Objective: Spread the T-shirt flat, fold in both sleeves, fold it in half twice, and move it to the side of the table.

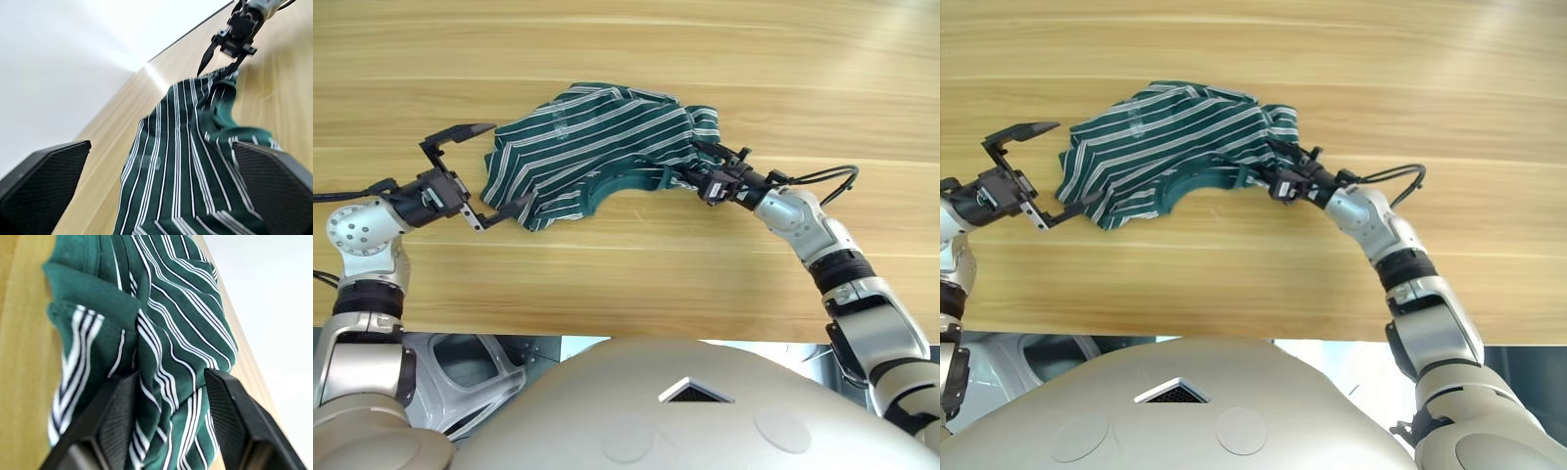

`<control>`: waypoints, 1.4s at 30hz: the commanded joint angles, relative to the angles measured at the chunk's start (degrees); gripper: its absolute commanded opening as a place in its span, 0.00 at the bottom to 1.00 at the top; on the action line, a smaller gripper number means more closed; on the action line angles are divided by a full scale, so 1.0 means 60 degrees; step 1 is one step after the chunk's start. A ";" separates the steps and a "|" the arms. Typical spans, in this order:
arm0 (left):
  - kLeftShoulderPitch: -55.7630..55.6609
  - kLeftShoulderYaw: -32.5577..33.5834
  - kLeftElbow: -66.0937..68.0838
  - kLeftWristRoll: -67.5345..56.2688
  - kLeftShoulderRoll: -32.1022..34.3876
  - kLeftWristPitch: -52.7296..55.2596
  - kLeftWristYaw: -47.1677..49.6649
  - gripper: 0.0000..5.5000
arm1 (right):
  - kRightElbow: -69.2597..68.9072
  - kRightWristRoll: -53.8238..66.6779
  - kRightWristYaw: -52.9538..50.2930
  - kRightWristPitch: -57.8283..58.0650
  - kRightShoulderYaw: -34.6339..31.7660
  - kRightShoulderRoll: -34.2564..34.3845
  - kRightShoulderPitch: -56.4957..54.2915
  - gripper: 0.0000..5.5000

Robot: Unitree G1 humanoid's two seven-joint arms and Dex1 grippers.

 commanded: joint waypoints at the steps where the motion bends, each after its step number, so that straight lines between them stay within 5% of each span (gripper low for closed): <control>1: 0.0026 -0.0055 0.0106 0.0744 -0.0473 -0.0166 -0.0071 0.98 | -0.0395 0.0360 0.0833 0.0079 0.0012 -0.0480 0.0874 0.43; 12: 0.0794 -0.0429 -0.1717 0.2398 -0.0918 -0.0256 0.0675 0.98 | -0.3637 0.3689 0.2355 0.0176 -0.1802 -0.1401 0.2066 0.43; 24: 0.1945 -0.0248 -0.3714 0.4454 0.0145 0.0296 0.1716 0.98 | -0.4637 0.2463 0.3923 0.0065 -0.1208 -0.2456 0.3333 0.43; 31: 0.1541 -0.0189 -0.3426 0.7012 0.0257 0.1033 0.3160 0.98 | -0.3826 0.0700 0.3553 0.0900 -0.0838 -0.2152 0.2874 0.43; 42: 0.1266 -0.0758 -0.3919 0.7119 0.0469 0.1632 0.3459 0.60 | -0.2969 -0.0316 0.2884 0.1165 0.0154 -0.1390 0.1993 0.43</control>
